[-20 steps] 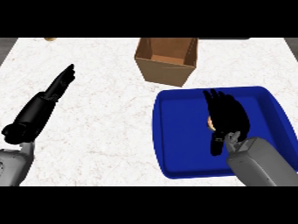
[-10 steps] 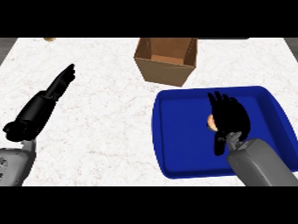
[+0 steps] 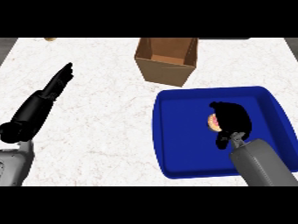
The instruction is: Pick the cupcake from the tray and place it in the cardboard box
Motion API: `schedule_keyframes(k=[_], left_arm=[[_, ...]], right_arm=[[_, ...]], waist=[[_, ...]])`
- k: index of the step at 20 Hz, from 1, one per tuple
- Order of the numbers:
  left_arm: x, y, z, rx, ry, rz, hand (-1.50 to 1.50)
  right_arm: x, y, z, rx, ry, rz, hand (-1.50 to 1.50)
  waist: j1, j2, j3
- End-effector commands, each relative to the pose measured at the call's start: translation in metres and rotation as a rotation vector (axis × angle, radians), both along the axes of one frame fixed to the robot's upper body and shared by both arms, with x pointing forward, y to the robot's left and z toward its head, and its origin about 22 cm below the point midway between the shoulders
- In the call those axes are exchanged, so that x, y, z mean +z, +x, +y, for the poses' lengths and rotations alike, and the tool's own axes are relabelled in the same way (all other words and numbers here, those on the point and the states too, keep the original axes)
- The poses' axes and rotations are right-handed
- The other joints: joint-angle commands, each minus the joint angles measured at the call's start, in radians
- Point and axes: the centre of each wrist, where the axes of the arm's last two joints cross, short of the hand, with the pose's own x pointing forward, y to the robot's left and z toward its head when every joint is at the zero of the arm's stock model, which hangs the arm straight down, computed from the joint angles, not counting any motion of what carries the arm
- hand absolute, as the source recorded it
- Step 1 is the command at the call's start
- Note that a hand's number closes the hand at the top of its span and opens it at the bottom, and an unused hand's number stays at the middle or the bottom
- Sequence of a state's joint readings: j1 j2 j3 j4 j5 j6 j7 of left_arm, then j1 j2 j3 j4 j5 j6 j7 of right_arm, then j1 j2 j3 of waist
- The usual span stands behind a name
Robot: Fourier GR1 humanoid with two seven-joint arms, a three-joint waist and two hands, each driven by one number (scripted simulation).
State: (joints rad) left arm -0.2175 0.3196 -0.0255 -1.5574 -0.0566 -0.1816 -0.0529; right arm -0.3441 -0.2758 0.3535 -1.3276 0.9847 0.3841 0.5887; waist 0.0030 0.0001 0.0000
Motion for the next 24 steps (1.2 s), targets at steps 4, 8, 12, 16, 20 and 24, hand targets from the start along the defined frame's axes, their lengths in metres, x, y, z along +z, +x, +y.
schedule_keyframes(k=[4,8,12,16,20,24], left_arm=[[-0.003,0.000,-0.019,0.006,-0.001,-0.001,0.00],[0.014,-0.001,-0.005,-0.001,-0.002,-0.016,0.00],[-0.002,-0.007,-0.010,-0.005,0.011,-0.005,0.00],[-0.001,0.005,-0.017,-0.039,0.011,-0.025,0.00],[0.004,0.010,-0.031,-0.124,0.003,-0.023,0.00],[0.000,0.016,-0.025,-0.093,0.003,-0.018,0.00]], right_arm=[[-0.014,-0.002,0.006,0.153,-0.025,-0.107,1.50],[-0.012,0.005,0.012,0.193,-0.042,-0.177,1.50],[-0.025,0.003,0.005,0.237,-0.052,-0.265,1.50],[0.010,-0.015,0.122,0.650,0.162,-0.284,1.50],[0.029,-0.036,0.177,1.024,0.332,-0.276,1.50],[0.068,-0.037,0.207,1.198,0.364,-0.411,1.50]], waist=[[-0.001,0.000,0.000],[0.001,0.000,0.000],[0.002,0.000,0.000],[0.045,0.008,0.001],[0.137,0.028,0.003],[0.080,0.012,0.000]])
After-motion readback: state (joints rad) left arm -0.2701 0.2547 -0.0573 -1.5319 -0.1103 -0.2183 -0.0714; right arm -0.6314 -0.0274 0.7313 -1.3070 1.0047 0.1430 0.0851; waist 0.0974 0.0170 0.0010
